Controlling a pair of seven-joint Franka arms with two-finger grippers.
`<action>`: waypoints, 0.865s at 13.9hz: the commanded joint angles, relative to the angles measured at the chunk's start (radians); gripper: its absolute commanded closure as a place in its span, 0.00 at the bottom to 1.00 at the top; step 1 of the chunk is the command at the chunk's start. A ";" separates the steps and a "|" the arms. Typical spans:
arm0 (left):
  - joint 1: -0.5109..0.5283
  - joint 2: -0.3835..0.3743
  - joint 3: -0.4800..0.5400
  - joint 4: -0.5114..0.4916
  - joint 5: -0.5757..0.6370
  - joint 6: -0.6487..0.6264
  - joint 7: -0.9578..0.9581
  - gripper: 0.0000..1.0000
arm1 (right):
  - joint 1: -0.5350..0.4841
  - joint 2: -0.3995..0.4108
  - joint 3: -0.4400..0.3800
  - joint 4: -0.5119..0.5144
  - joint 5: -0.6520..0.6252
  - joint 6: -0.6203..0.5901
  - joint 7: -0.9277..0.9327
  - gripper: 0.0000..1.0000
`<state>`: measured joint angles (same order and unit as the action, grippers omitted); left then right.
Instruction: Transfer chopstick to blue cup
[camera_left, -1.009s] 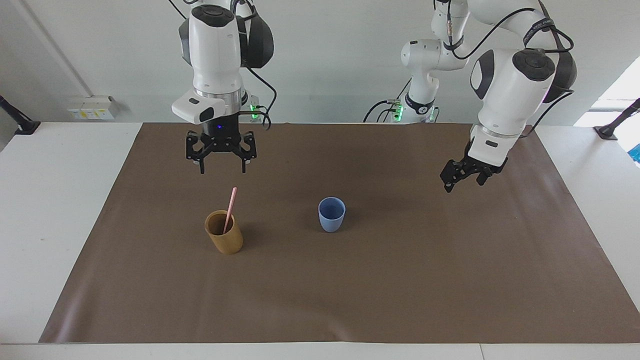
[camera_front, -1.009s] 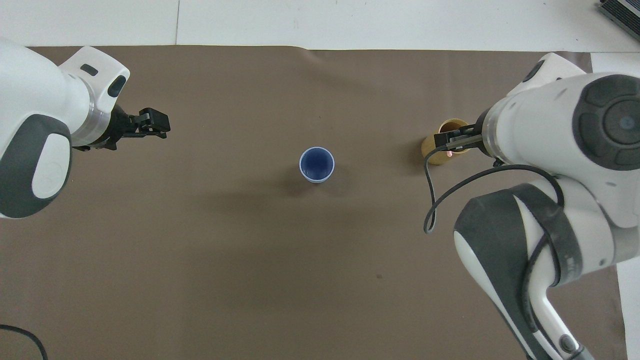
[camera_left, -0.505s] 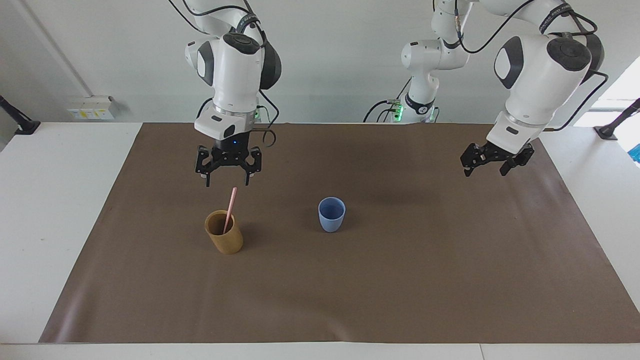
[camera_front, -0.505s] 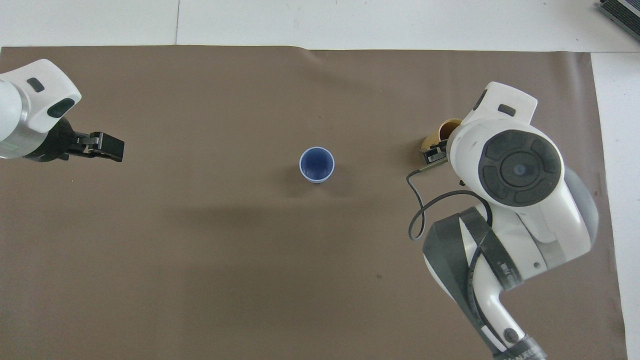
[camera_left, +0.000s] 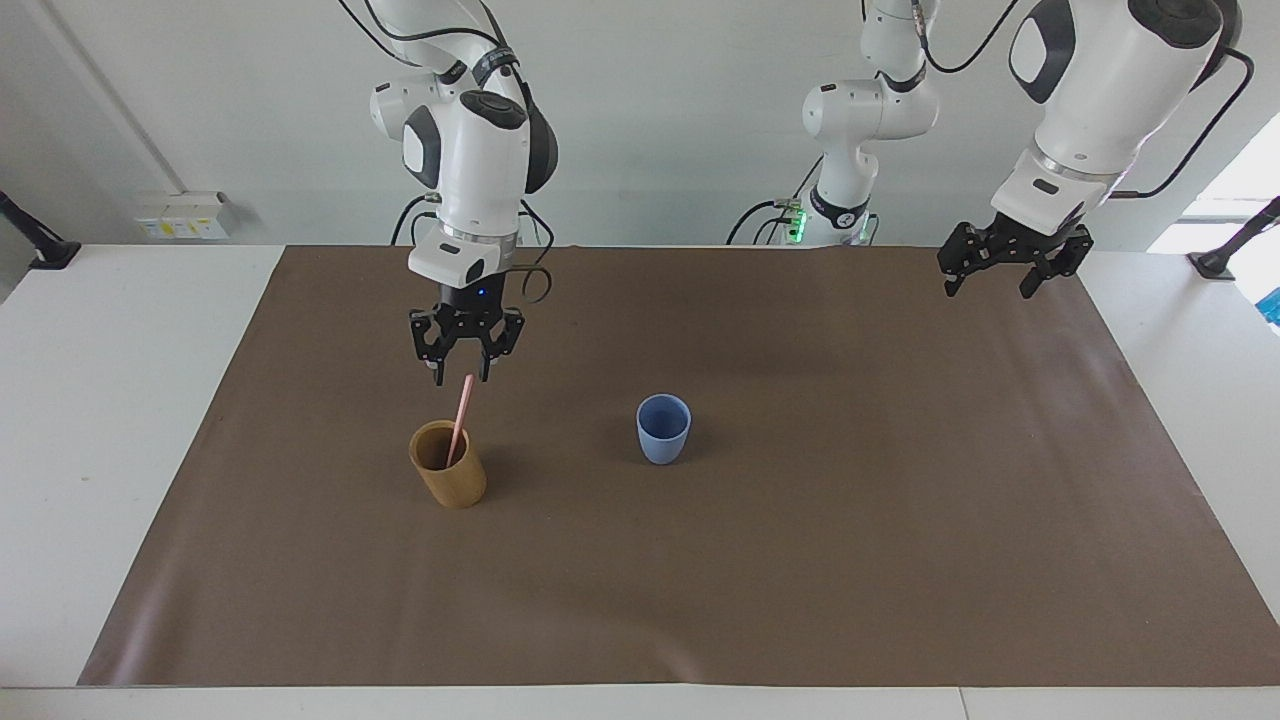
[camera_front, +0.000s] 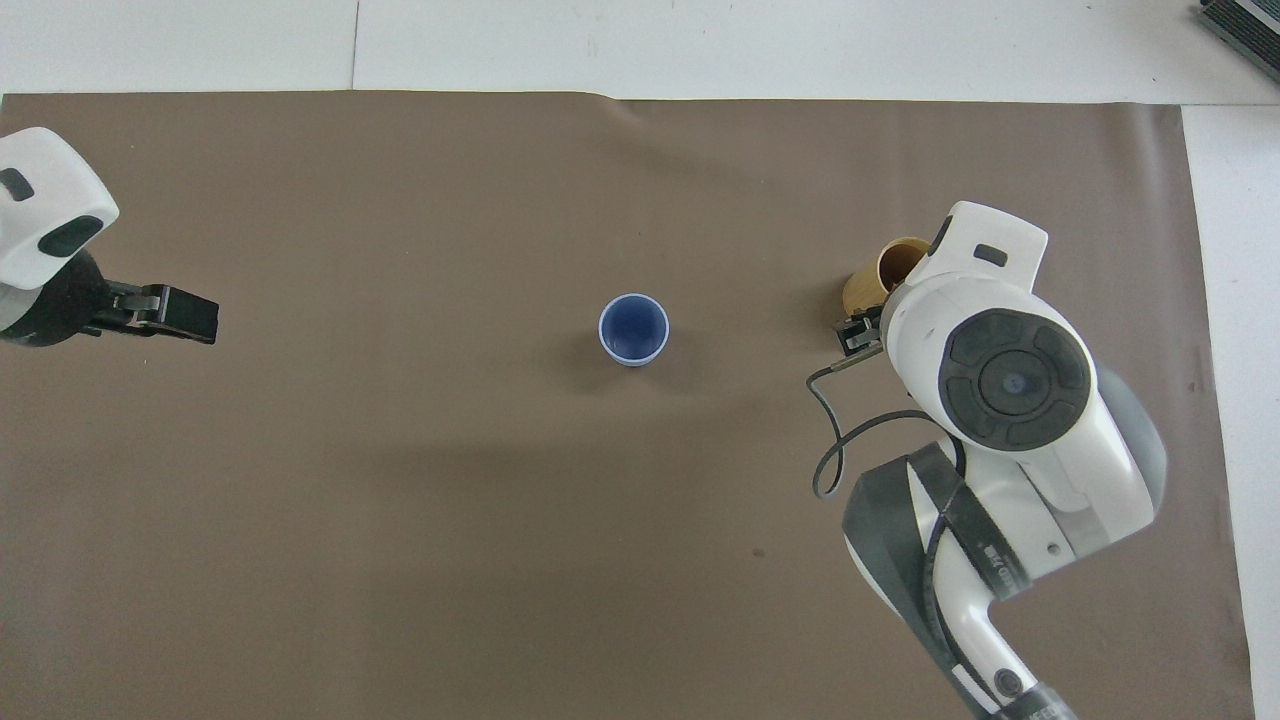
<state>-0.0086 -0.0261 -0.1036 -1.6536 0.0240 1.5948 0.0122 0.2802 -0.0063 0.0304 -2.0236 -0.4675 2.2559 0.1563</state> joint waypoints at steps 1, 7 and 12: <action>0.018 -0.012 0.011 0.018 -0.070 -0.041 -0.008 0.00 | -0.010 -0.027 0.005 -0.044 -0.025 0.050 -0.017 0.50; 0.055 -0.017 0.010 0.153 -0.090 -0.162 0.002 0.00 | -0.012 -0.023 0.005 -0.069 -0.025 0.097 -0.032 0.53; 0.055 -0.041 0.010 0.124 -0.088 -0.165 0.000 0.00 | -0.010 -0.021 0.005 -0.066 -0.026 0.108 -0.029 1.00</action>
<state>0.0302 -0.0464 -0.0866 -1.5066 -0.0452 1.4430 0.0063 0.2802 -0.0066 0.0305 -2.0654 -0.4700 2.3387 0.1402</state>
